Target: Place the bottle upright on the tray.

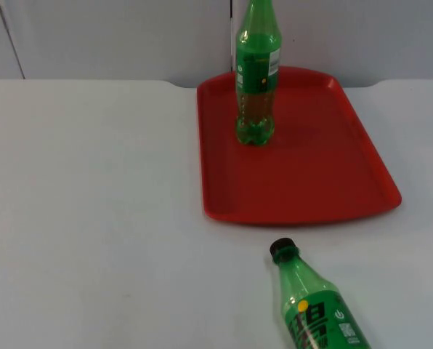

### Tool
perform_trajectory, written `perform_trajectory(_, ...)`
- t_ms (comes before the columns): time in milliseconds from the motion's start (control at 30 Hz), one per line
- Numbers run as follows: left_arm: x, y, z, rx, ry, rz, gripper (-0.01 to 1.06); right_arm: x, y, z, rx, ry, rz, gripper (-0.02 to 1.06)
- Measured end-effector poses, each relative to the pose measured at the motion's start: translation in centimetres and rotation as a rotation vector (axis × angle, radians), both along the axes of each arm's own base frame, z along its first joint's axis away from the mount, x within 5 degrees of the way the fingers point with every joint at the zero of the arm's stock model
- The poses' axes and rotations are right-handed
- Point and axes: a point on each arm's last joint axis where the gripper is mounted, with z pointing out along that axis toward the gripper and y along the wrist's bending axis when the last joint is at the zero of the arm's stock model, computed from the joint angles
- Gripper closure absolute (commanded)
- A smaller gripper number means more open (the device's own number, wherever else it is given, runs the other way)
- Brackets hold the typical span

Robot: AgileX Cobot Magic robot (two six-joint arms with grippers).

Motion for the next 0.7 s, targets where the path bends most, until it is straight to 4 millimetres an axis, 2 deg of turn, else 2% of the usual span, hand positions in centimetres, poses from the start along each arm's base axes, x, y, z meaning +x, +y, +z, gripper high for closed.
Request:
perform_trajectory(300, -0.4, 0.1, -0.9, 0.033, 0.099, -0.006, 0.03, 0.0, 0.0, 0.0, 0.0, 0.0, 0.0, -0.01)
perform_trajectory(700, -0.4, 0.2, -1.3, 0.041, 0.113, 0.001, 0.03, 0.0, 0.0, 0.0, 0.0, 0.0, 0.0, -0.01)
